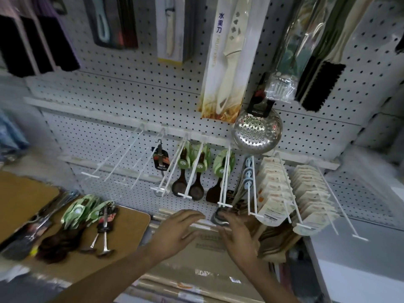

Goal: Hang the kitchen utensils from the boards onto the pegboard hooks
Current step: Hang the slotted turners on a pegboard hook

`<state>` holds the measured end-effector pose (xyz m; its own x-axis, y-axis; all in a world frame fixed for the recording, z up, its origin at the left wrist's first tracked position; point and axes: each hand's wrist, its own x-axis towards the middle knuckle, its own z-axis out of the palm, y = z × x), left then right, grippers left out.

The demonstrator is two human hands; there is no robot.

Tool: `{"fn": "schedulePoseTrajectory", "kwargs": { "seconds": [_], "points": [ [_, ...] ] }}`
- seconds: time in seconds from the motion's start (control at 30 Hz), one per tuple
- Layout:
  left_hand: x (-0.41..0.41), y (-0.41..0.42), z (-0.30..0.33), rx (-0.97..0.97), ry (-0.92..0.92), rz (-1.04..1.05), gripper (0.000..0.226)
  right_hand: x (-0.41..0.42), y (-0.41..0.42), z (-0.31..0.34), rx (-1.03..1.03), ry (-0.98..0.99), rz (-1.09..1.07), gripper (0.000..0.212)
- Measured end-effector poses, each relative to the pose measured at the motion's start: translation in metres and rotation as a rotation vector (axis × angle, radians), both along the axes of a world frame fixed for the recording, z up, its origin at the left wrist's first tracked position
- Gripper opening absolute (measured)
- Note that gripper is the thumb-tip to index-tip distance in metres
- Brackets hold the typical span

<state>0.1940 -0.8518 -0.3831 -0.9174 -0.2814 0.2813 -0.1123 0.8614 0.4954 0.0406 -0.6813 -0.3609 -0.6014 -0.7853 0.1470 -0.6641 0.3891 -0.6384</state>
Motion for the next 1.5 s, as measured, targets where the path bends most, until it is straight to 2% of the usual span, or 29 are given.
{"fn": "schedulePoseTrajectory", "kwargs": {
  "seconds": [0.2,0.43,0.67,0.83,1.07,1.27,1.5],
  "points": [
    [0.051,-0.024,0.019,-0.011,0.032,0.023,0.045,0.030,-0.024,0.005,0.016,0.226,0.220,0.036],
    [0.119,-0.063,0.028,-0.015,0.014,0.097,0.049,0.081,-0.061,0.020,0.001,0.307,0.391,0.041],
    [0.208,-0.105,0.037,-0.087,0.000,0.109,0.059,0.156,-0.111,0.027,-0.010,0.286,0.483,0.049],
    [0.286,-0.147,0.030,-0.130,-0.036,0.131,0.056,0.225,-0.154,0.023,0.008,0.240,0.518,0.055],
    [0.393,-0.195,0.013,-0.072,-0.037,0.215,0.055,0.327,-0.221,0.015,0.062,0.193,0.561,0.070],
    [0.466,-0.235,-0.021,0.016,-0.100,0.315,0.050,0.385,-0.284,-0.023,0.188,0.168,0.628,0.056],
    [0.491,-0.318,-0.095,0.161,-0.218,0.489,0.049,0.408,-0.389,-0.087,0.350,0.093,0.660,0.049]
  ]
}}
